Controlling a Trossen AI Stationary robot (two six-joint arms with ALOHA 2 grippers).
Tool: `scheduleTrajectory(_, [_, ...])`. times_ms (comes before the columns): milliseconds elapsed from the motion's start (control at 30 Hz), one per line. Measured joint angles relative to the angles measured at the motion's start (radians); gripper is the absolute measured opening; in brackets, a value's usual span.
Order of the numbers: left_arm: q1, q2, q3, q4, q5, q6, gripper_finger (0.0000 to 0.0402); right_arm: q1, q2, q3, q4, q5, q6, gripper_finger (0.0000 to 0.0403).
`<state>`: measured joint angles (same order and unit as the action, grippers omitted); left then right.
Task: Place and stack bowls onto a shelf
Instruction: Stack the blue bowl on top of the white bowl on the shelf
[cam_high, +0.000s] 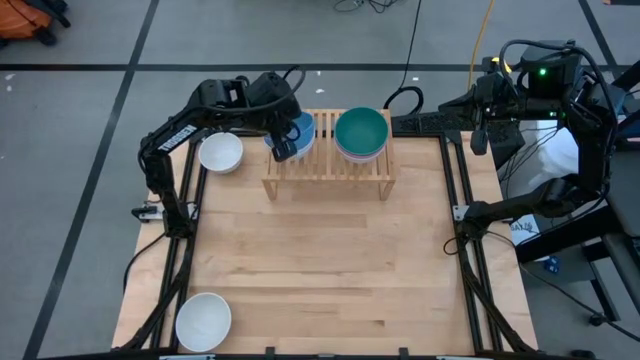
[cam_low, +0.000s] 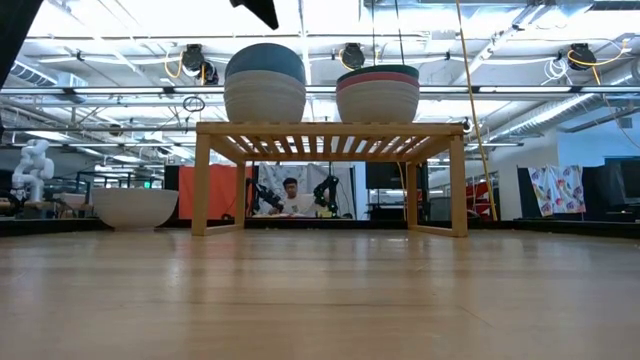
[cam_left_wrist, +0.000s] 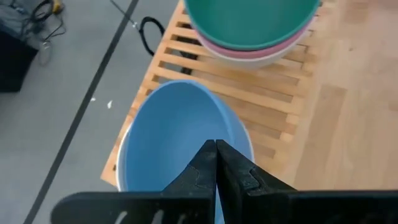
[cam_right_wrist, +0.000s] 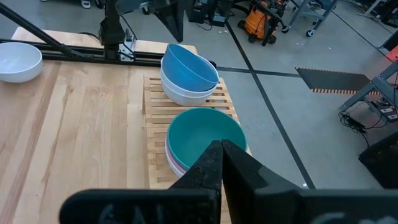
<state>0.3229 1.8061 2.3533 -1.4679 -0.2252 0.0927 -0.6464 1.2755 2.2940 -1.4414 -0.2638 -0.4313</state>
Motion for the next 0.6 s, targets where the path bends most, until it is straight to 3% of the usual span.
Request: scheduleTrajectory(600, [0.0,0.001,-0.253,0.089,-0.012,-0.054,0.0002,0.0,0.0,0.0,0.0,0.0,-0.003,0.0])
